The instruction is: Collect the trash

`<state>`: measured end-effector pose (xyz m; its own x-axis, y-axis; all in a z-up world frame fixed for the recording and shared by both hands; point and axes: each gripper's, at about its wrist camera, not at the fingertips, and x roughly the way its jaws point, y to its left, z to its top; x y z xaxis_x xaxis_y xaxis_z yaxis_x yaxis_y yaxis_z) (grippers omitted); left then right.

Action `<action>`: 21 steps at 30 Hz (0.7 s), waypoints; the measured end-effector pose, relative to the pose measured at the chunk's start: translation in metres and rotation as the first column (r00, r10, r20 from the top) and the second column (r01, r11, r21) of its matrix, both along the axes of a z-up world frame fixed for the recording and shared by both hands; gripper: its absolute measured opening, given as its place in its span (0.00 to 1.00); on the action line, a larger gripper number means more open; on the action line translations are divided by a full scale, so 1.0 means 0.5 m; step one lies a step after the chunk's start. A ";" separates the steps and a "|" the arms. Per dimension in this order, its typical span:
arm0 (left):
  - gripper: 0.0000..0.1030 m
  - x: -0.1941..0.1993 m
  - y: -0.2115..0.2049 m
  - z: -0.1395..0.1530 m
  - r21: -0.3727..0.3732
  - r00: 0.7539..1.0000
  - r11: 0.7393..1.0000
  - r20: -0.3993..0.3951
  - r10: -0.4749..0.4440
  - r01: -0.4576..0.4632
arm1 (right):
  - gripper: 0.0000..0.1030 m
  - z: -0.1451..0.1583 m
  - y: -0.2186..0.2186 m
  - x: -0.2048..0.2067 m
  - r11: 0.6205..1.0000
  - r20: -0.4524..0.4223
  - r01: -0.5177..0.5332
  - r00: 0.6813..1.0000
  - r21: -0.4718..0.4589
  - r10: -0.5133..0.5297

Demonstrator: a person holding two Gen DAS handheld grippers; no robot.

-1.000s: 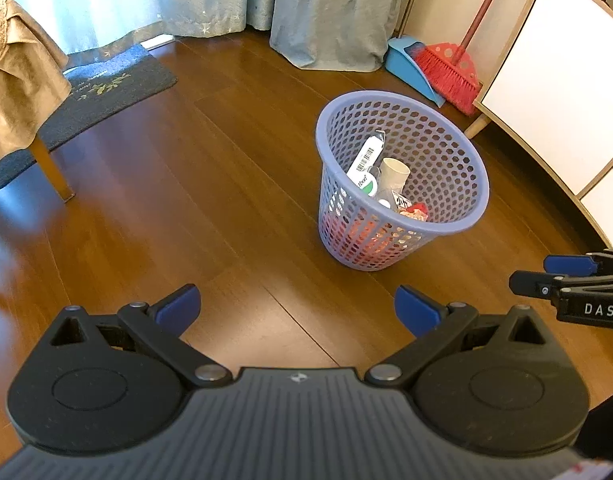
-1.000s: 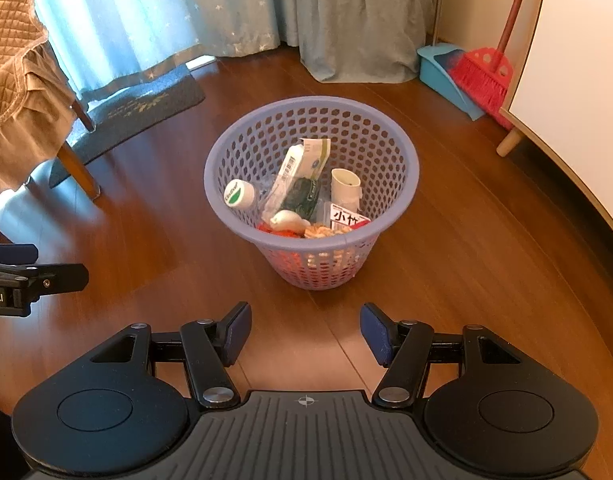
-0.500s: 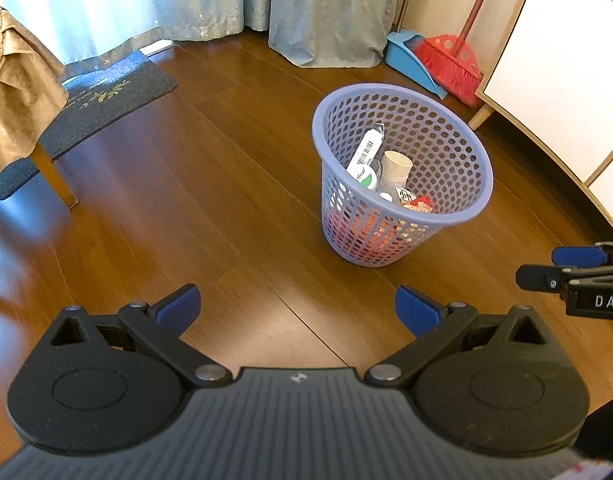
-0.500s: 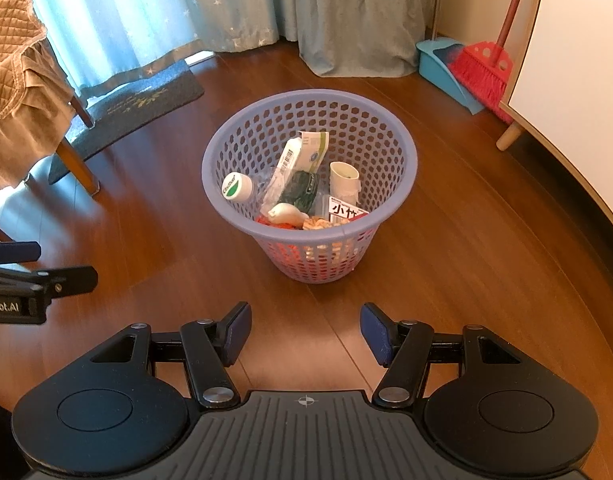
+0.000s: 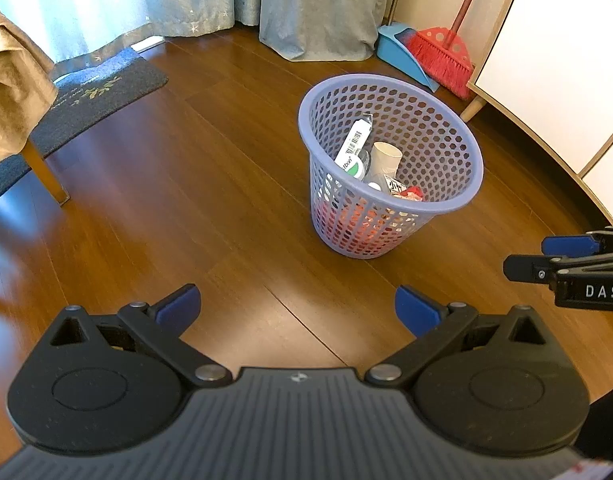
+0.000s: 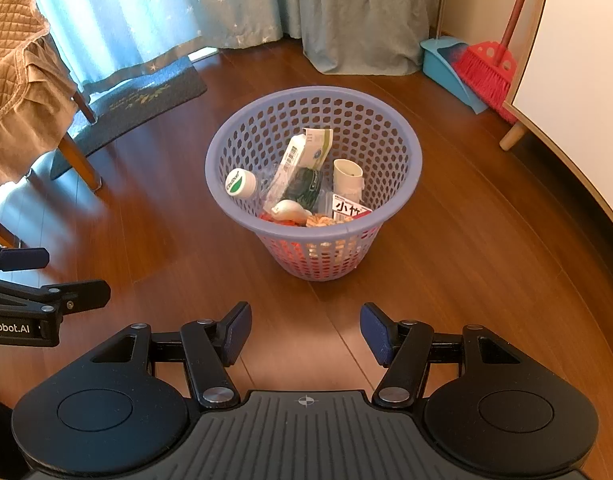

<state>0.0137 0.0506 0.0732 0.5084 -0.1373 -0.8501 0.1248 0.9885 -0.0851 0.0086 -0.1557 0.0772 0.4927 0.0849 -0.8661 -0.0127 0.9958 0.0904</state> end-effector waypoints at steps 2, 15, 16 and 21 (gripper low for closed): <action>0.99 0.000 0.000 -0.001 0.001 1.000 1.000 0.000 0.000 0.000 | 0.56 0.001 0.000 0.000 1.000 0.000 0.000 1.000 0.000 0.000; 0.99 -0.002 0.002 0.003 0.007 1.000 1.000 0.007 0.005 -0.005 | 0.56 0.000 0.002 0.003 1.000 -0.004 0.000 1.000 0.000 0.000; 0.99 -0.002 0.002 0.003 0.007 1.000 1.000 0.007 0.006 -0.006 | 0.56 0.000 0.002 0.003 1.000 -0.006 -0.001 1.000 0.001 0.001; 0.99 -0.001 0.001 0.001 0.010 1.000 1.000 0.007 0.010 -0.010 | 0.56 0.000 0.004 0.003 1.000 -0.005 -0.004 1.000 0.004 0.004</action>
<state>0.0132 0.0513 0.0737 0.5158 -0.1232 -0.8478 0.1151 0.9906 -0.0739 0.0102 -0.1538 0.0774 0.4883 0.0901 -0.8680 -0.0166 0.9954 0.0939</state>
